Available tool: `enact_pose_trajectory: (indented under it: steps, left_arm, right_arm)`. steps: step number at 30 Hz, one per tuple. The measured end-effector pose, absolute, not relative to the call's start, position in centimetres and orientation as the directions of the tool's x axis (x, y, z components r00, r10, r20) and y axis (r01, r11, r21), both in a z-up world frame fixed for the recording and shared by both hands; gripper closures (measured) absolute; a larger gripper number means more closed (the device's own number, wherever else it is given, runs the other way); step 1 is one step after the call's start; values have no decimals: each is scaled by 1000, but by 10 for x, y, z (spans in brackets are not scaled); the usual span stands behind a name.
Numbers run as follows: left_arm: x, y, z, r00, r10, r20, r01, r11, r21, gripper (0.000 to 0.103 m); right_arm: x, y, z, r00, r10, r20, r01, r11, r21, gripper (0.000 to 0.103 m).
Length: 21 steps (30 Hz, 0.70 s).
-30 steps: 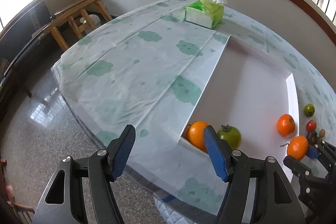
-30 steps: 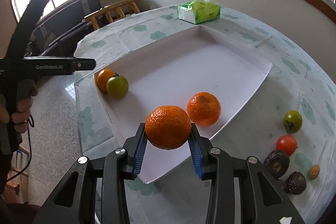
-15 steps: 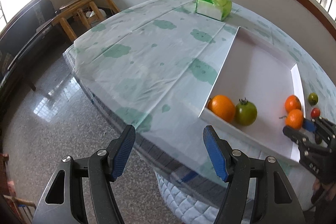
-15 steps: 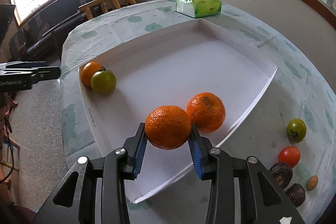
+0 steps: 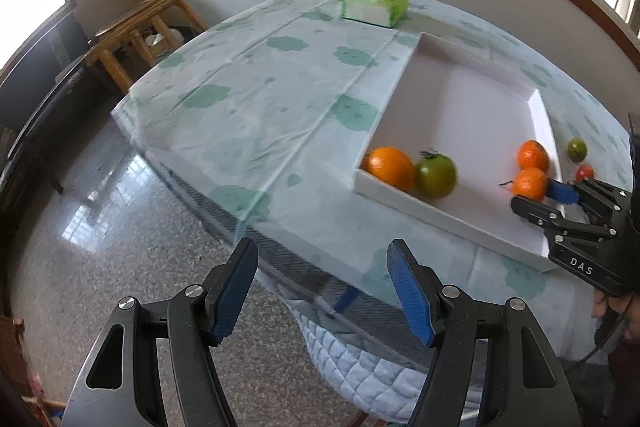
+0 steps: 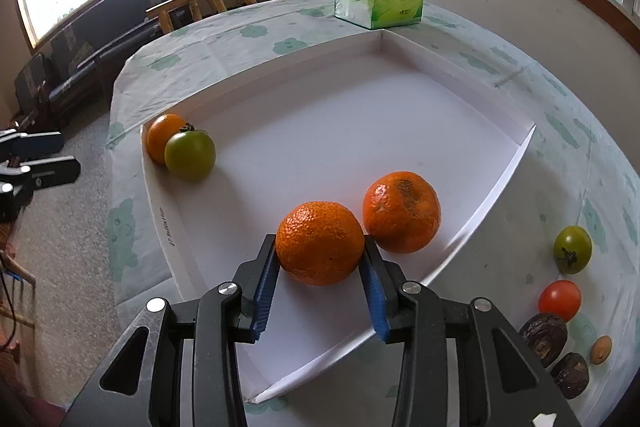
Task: Organize fruits
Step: 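Carry the second tangerine with the right tool into the tray and open, then grasp the brown kiwi with the right tool while left tool grasps a dark shriveled fruit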
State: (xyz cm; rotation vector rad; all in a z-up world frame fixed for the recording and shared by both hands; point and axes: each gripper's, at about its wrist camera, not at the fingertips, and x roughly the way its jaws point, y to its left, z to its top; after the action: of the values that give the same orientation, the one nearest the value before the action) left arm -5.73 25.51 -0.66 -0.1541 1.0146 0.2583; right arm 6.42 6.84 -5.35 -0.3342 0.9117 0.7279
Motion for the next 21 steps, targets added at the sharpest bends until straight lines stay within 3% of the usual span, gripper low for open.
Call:
enact_pose_trajectory:
  steps: [3, 10, 18, 21]
  left_arm:
    - [-52, 239, -2, 516, 118, -849, -247, 969, -16, 35]
    - [-31, 179, 13, 565, 30, -824, -104, 994, -35, 35]
    - [-2, 91, 17, 590, -80, -803, 74, 996, -45, 35]
    - [10, 60, 16, 594, -95, -799, 126, 992, -23, 35]
  right_arm:
    - [61, 61, -44, 412, 448, -793, -692, 721, 48, 54]
    - [54, -4, -7, 500, 469, -728, -618, 782, 80, 54]
    - [84, -143, -20, 599, 258, -758, -338, 940, 53, 54]
    - [97, -174, -33, 589, 216, -779, -275, 960, 59, 59]
